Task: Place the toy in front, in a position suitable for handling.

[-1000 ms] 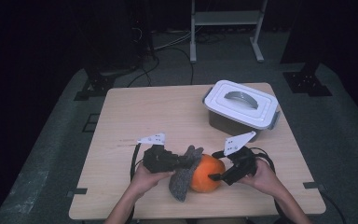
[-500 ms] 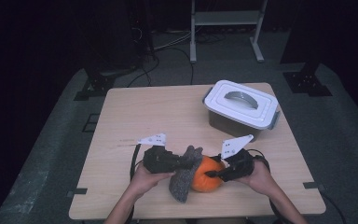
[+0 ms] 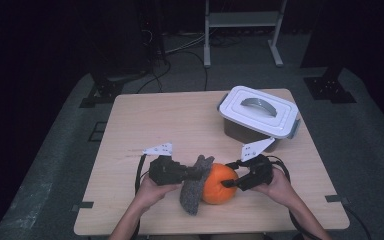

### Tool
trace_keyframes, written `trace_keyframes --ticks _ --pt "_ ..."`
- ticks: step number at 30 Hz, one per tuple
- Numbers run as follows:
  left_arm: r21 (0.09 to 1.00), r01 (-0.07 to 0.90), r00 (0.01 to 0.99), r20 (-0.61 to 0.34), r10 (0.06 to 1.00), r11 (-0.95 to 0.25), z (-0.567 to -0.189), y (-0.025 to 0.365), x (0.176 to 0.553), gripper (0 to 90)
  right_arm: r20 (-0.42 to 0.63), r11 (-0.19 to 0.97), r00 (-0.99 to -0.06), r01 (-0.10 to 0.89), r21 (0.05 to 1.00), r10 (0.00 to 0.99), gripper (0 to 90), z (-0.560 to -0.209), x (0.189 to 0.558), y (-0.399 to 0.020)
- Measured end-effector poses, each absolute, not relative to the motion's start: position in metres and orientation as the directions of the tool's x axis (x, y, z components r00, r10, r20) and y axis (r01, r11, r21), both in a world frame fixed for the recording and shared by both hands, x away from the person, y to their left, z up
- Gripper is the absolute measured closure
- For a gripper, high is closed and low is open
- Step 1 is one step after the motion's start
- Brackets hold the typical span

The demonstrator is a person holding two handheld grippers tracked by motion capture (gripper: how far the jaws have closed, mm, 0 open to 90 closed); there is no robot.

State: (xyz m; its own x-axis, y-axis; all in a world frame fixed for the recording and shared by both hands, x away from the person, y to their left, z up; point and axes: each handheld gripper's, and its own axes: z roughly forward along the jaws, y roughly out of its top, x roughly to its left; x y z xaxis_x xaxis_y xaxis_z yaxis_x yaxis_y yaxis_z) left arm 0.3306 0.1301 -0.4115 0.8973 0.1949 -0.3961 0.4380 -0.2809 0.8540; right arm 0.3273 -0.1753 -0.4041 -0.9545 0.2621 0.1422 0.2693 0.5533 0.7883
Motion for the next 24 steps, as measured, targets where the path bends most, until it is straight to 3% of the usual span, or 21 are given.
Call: trace_keyframes --ticks 6,14,15,18,24 --pt "0.851 0.445 0.894 -0.405 0.191 -0.279 -0.413 0.126 0.331 77.5 0.099 0.580 -0.943 0.276 0.767 0.317 30.1 -0.398 0.320 -0.175" --pt "0.855 0.435 0.899 -0.394 0.191 -0.282 -0.411 0.121 0.329 77.4 0.043 0.628 -0.951 0.236 0.741 0.307 18.0 -0.393 0.308 -0.155" --pt "0.855 0.436 0.898 -0.394 0.193 -0.281 -0.411 0.121 0.329 77.3 0.036 0.630 -0.951 0.231 0.742 0.306 20.4 -0.394 0.307 -0.152" --pt "0.855 0.441 0.896 -0.401 0.191 -0.274 -0.411 0.124 0.331 77.4 0.012 0.632 -0.957 0.200 0.748 0.289 39.9 -0.395 0.309 -0.156" --pt "0.842 0.447 0.893 -0.399 0.209 -0.302 -0.419 0.127 0.333 77.3 0.069 0.622 -0.966 0.215 0.753 0.249 43.0 -0.397 0.319 -0.174"
